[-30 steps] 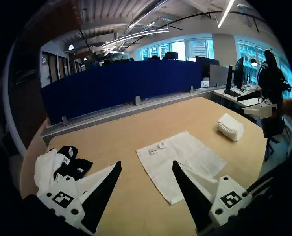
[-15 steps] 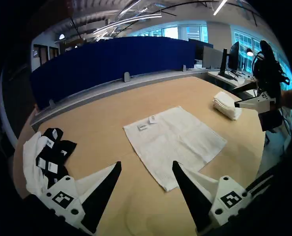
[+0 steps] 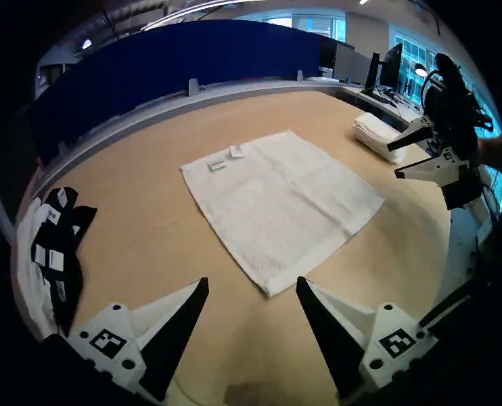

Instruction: Fold towel

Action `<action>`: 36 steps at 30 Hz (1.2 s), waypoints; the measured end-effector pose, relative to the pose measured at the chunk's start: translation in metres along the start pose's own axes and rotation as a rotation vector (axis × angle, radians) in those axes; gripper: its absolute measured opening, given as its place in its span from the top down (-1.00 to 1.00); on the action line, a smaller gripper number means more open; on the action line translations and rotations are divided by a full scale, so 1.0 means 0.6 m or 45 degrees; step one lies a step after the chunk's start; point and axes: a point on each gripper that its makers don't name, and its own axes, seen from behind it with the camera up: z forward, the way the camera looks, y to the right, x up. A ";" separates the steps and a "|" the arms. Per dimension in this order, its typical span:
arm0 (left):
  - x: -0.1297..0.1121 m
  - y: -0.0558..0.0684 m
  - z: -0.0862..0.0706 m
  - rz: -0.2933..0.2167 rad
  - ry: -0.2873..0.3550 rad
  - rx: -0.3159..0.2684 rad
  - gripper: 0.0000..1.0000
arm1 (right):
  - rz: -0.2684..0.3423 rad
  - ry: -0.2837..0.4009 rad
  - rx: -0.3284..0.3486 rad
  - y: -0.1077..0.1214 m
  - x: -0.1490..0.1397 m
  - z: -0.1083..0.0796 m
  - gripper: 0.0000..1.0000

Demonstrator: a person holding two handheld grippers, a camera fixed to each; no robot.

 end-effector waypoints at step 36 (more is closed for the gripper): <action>-0.057 0.029 0.066 0.035 -0.155 -0.048 -0.69 | 0.055 -0.146 0.083 -0.025 -0.101 0.058 -0.57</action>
